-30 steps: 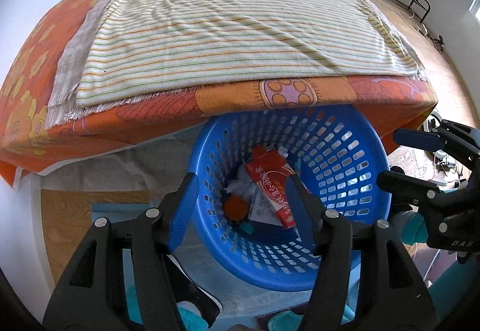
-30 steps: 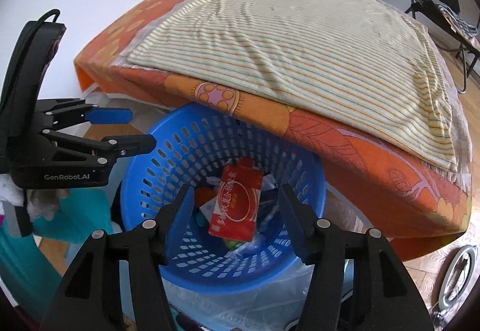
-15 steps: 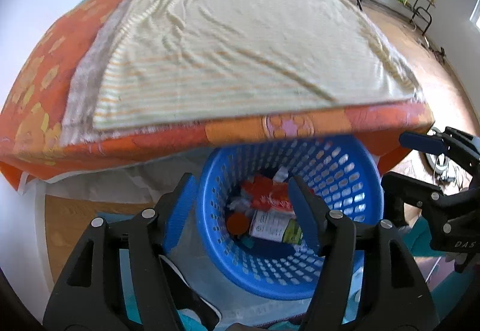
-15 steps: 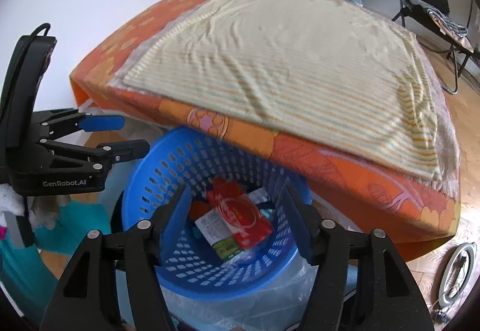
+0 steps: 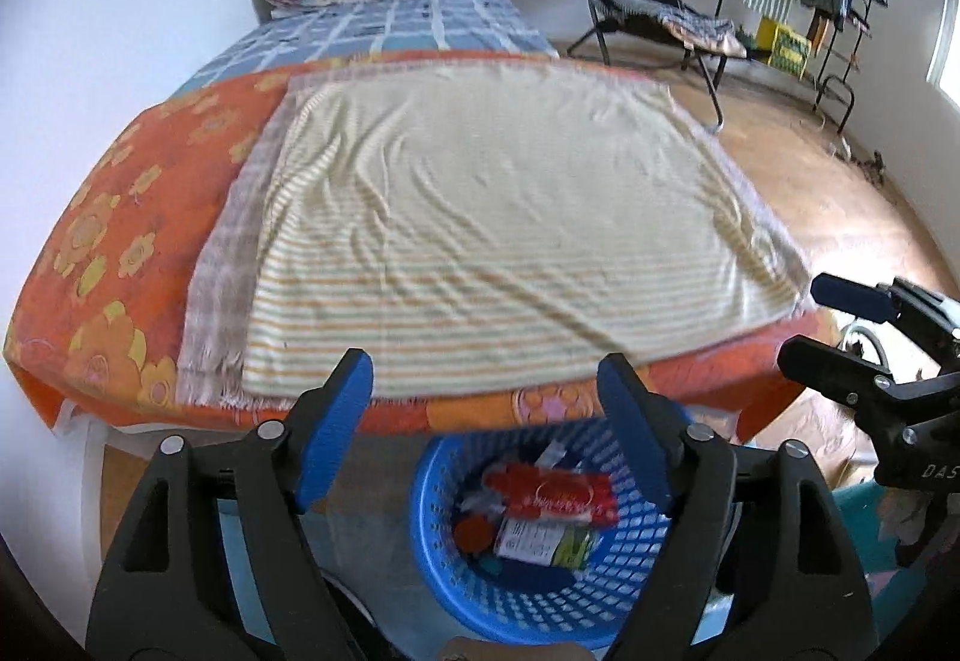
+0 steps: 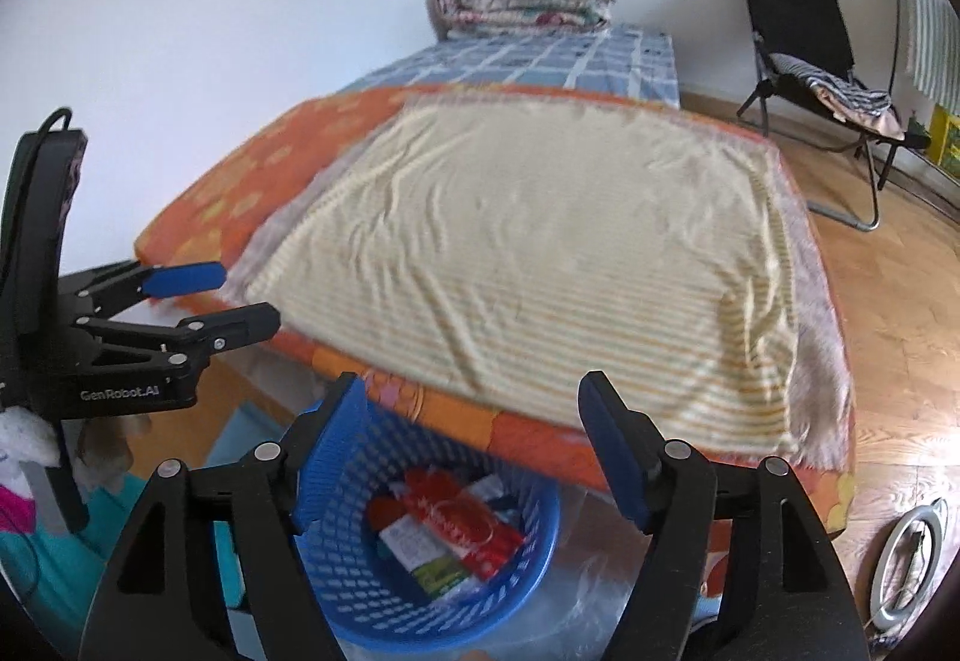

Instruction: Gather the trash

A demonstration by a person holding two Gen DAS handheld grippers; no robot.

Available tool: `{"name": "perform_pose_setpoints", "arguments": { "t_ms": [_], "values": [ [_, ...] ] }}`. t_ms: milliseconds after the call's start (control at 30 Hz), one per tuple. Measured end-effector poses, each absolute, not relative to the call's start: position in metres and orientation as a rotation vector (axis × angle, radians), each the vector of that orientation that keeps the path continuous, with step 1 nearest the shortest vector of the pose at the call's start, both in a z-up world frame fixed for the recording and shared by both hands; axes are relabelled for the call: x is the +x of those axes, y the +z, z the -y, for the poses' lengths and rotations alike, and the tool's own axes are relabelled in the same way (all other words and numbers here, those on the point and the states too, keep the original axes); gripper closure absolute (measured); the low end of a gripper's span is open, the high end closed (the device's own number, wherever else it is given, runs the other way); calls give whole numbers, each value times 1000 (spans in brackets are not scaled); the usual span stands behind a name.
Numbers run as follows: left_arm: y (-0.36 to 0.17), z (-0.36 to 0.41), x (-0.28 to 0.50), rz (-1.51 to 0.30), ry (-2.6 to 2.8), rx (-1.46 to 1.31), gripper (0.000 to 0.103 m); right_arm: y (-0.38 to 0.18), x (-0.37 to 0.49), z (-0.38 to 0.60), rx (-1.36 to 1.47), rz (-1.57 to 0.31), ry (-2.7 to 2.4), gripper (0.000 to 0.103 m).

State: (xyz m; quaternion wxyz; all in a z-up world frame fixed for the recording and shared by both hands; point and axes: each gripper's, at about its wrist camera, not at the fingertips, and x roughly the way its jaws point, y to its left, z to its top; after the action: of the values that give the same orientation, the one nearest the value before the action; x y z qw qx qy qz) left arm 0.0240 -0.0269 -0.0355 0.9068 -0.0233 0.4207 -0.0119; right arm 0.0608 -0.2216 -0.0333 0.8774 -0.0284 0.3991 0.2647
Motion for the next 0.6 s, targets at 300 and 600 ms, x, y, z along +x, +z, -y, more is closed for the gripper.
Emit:
{"name": "perform_pose_setpoints", "arguments": {
  "t_ms": [300, 600],
  "values": [
    [-8, 23, 26, -799, -20, -105, 18, -15, 70, 236, 15, -769, 510, 23],
    [9, 31, 22, -745, -17, -96, 10, -9, 77, 245, 81, -757, 489, 23]
  ]
}}
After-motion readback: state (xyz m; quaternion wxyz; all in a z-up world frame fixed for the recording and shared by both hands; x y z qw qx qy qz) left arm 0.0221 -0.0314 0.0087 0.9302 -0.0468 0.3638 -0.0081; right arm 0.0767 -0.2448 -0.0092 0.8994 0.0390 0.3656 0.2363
